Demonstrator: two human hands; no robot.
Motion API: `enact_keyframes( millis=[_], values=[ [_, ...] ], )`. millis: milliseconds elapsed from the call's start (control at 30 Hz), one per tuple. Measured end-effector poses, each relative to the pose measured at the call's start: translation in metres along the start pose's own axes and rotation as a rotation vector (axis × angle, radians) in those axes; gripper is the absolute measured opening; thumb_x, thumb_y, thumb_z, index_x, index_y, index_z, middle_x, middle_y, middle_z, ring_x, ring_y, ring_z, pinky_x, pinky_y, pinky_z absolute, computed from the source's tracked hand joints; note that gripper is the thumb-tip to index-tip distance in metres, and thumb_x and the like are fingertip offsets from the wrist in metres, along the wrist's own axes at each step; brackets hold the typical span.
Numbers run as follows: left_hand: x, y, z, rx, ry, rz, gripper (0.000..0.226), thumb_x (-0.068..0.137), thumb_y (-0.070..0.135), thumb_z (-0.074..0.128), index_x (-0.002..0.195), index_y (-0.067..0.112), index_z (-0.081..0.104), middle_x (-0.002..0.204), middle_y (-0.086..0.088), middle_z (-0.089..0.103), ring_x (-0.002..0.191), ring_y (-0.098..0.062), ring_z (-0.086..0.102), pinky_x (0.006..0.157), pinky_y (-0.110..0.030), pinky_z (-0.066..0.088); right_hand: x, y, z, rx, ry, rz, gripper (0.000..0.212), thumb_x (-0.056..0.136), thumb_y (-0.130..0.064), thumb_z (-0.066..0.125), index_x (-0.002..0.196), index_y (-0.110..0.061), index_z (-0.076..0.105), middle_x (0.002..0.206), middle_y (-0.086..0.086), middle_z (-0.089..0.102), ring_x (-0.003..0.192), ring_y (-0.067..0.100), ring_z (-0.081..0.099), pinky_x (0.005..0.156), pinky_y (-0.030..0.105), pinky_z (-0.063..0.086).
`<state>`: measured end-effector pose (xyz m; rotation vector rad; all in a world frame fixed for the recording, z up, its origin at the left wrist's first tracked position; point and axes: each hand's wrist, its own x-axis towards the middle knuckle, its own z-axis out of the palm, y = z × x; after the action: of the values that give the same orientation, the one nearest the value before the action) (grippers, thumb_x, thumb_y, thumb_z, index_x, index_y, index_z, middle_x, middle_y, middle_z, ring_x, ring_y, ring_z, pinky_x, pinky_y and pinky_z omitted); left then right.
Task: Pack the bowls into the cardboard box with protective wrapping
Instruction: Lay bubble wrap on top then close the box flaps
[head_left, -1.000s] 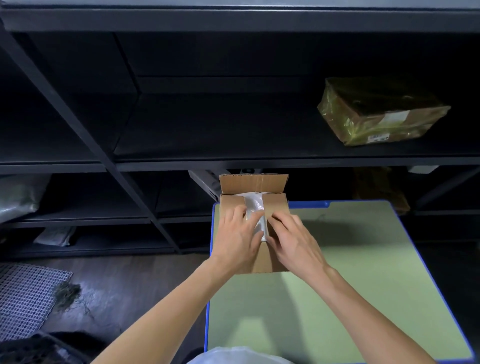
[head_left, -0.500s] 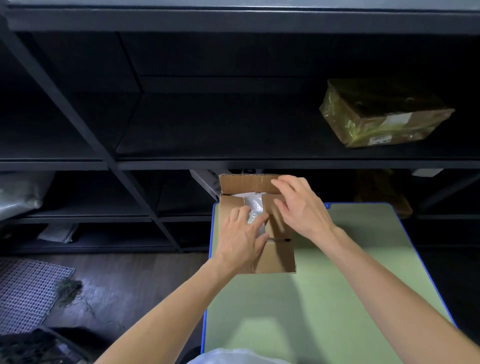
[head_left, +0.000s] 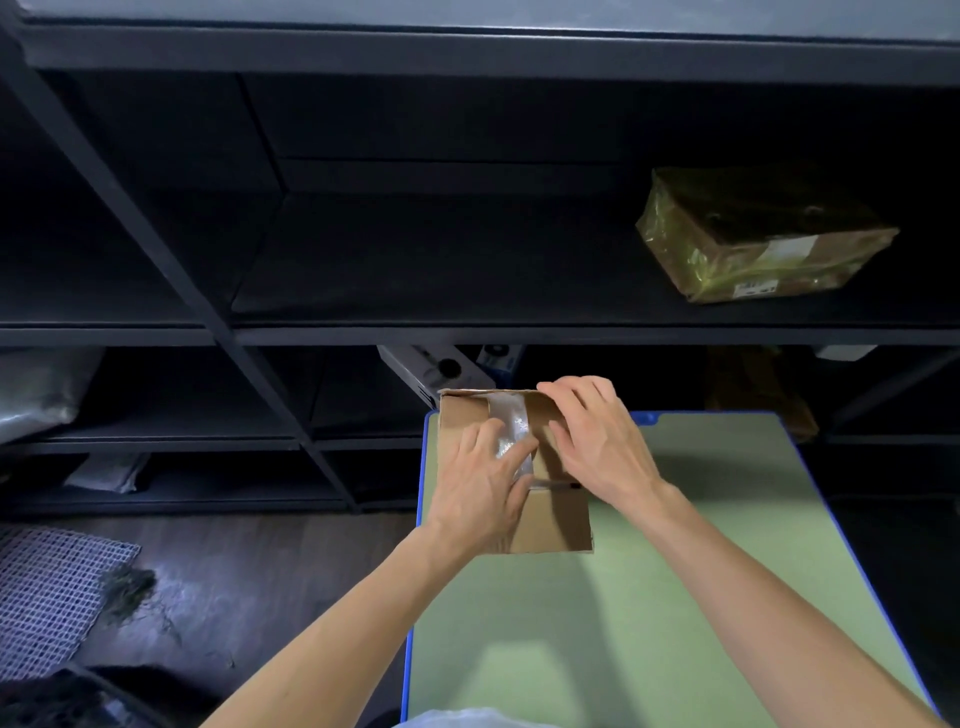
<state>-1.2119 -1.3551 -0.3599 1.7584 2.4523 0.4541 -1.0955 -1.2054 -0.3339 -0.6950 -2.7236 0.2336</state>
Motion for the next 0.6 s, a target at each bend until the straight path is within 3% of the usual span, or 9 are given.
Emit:
enact_keyframes(
  millis=[167, 300, 400, 500, 600],
  values=[
    [-0.014, -0.002, -0.005, -0.025, 0.007, 0.025, 0.047, 0.099, 0.04, 0.039, 0.144, 0.028, 0.046, 0.14, -0.01, 0.039, 0.115, -0.026, 0.044, 0.102, -0.037, 0.038, -0.019, -0.002, 0.01, 0.034, -0.016, 0.006, 0.04, 0.093, -0.013, 0.061, 0.133, -0.015, 0.057, 0.129, 0.001, 0.055, 0.12, 0.022, 0.047, 0.099, 0.037, 0.047],
    [-0.036, -0.007, -0.006, -0.023, 0.029, 0.065, 0.053, 0.093, 0.048, 0.052, 0.14, 0.025, 0.046, 0.137, -0.009, 0.041, 0.11, -0.025, 0.045, 0.097, -0.035, 0.041, -0.033, -0.002, 0.022, 0.052, -0.04, 0.02, 0.041, 0.092, -0.013, 0.065, 0.132, -0.014, 0.059, 0.131, 0.002, 0.055, 0.121, 0.023, 0.048, 0.099, 0.037, 0.048],
    [-0.047, -0.008, -0.001, 0.044, -0.03, 0.096, 0.07, 0.083, 0.062, 0.06, 0.14, 0.027, 0.04, 0.142, -0.009, 0.035, 0.122, -0.027, 0.04, 0.105, -0.038, 0.036, -0.038, -0.001, 0.028, 0.056, -0.04, 0.024, 0.04, 0.093, -0.015, 0.064, 0.133, -0.014, 0.058, 0.134, 0.003, 0.054, 0.119, 0.026, 0.048, 0.098, 0.038, 0.048],
    [-0.052, -0.009, 0.0, 0.166, -0.079, 0.134, 0.083, 0.078, 0.063, 0.067, 0.143, 0.026, 0.032, 0.148, -0.012, 0.031, 0.134, -0.033, 0.032, 0.116, -0.044, 0.026, -0.038, -0.001, 0.026, 0.041, -0.078, 0.036, 0.041, 0.096, -0.022, 0.061, 0.136, -0.016, 0.056, 0.137, 0.0, 0.052, 0.122, 0.023, 0.045, 0.1, 0.038, 0.047],
    [-0.053, -0.01, -0.006, 0.177, -0.068, 0.176, 0.077, 0.082, 0.058, 0.064, 0.144, 0.025, 0.031, 0.144, -0.01, 0.034, 0.128, -0.032, 0.038, 0.112, -0.043, 0.031, -0.034, 0.001, 0.018, 0.027, -0.165, 0.057, 0.042, 0.1, -0.031, 0.054, 0.14, -0.02, 0.052, 0.143, -0.004, 0.047, 0.13, 0.018, 0.039, 0.104, 0.036, 0.045]
  ],
)
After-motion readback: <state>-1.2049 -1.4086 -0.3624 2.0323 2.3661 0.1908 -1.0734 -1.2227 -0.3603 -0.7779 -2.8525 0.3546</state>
